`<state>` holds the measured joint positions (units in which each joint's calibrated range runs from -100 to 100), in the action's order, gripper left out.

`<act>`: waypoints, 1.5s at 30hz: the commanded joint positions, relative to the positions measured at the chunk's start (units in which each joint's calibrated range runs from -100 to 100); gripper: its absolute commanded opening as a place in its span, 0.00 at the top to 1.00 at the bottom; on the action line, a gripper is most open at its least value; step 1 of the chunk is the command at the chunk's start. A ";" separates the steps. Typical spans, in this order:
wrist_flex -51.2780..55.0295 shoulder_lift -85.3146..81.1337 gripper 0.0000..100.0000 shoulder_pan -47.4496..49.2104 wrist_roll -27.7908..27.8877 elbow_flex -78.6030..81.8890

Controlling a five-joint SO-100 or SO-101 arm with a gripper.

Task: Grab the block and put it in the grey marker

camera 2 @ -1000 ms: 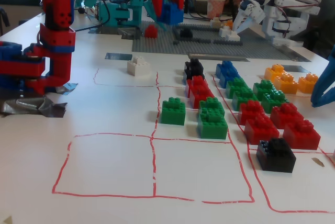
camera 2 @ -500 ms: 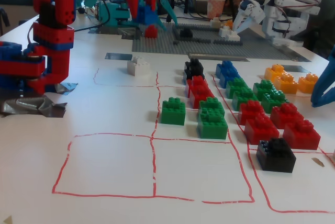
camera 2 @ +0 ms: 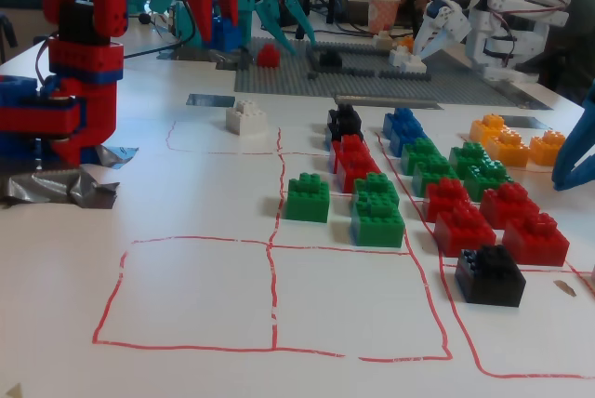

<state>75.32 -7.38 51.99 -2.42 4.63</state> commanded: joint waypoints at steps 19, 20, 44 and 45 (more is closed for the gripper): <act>-9.73 8.79 1.00 3.94 -2.83 -2.09; -9.97 9.12 1.00 3.84 -2.83 -2.09; -12.81 13.32 0.80 3.55 -2.83 -1.73; -12.73 13.32 0.77 3.45 -2.88 -1.73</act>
<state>62.46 8.47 55.29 -5.05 4.72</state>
